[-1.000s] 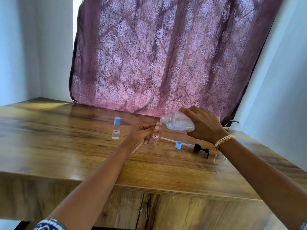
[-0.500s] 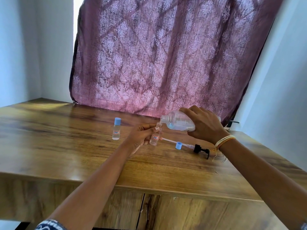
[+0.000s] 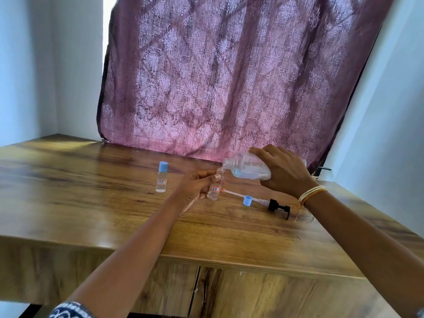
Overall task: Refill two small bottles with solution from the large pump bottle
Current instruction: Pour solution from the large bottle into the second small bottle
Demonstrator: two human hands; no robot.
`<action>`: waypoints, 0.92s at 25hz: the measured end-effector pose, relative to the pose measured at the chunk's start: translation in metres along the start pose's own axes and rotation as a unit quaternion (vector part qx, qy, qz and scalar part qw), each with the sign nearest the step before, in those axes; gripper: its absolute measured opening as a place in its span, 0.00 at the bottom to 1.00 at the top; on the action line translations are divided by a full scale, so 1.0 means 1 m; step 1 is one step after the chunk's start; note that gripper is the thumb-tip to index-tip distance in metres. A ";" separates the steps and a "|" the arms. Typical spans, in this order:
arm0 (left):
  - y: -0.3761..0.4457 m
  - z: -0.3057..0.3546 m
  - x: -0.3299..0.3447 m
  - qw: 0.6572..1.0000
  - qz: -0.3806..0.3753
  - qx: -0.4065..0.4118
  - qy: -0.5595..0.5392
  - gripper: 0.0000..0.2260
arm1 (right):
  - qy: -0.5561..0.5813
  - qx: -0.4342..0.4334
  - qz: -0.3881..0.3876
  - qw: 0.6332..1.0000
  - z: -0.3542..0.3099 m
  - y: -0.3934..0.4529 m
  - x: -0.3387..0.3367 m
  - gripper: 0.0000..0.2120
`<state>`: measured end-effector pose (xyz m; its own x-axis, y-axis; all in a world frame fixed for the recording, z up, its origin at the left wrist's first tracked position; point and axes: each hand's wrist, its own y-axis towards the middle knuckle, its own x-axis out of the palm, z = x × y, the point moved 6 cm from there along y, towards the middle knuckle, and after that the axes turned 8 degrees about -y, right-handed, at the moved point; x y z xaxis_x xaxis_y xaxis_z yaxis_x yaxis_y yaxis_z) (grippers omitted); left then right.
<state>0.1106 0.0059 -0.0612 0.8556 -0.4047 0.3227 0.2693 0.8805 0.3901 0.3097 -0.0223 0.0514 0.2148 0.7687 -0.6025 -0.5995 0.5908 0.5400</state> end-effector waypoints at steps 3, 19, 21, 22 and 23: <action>0.000 0.000 -0.001 1.000 -0.005 -0.003 -0.007 0.11 | -0.001 -0.002 0.002 1.000 0.001 0.000 0.000 0.41; -0.002 -0.001 0.001 1.000 -0.004 -0.008 0.001 0.11 | -0.002 -0.003 0.004 1.000 0.009 0.000 0.002 0.40; -0.003 -0.001 0.001 1.000 -0.004 -0.008 -0.001 0.12 | -0.003 -0.004 0.001 1.000 0.009 0.000 0.002 0.41; -0.003 -0.001 0.001 1.000 -0.005 -0.008 -0.002 0.12 | -0.003 -0.005 0.000 1.000 0.010 0.000 0.002 0.41; -0.003 -0.001 0.002 1.000 -0.005 -0.009 -0.003 0.12 | -0.003 -0.005 -0.002 1.000 0.010 0.000 0.003 0.41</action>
<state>0.1117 0.0027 -0.0624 0.8504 -0.4152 0.3232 0.2860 0.8804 0.3783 0.3178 -0.0180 0.0555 0.2216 0.7683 -0.6005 -0.6068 0.5907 0.5319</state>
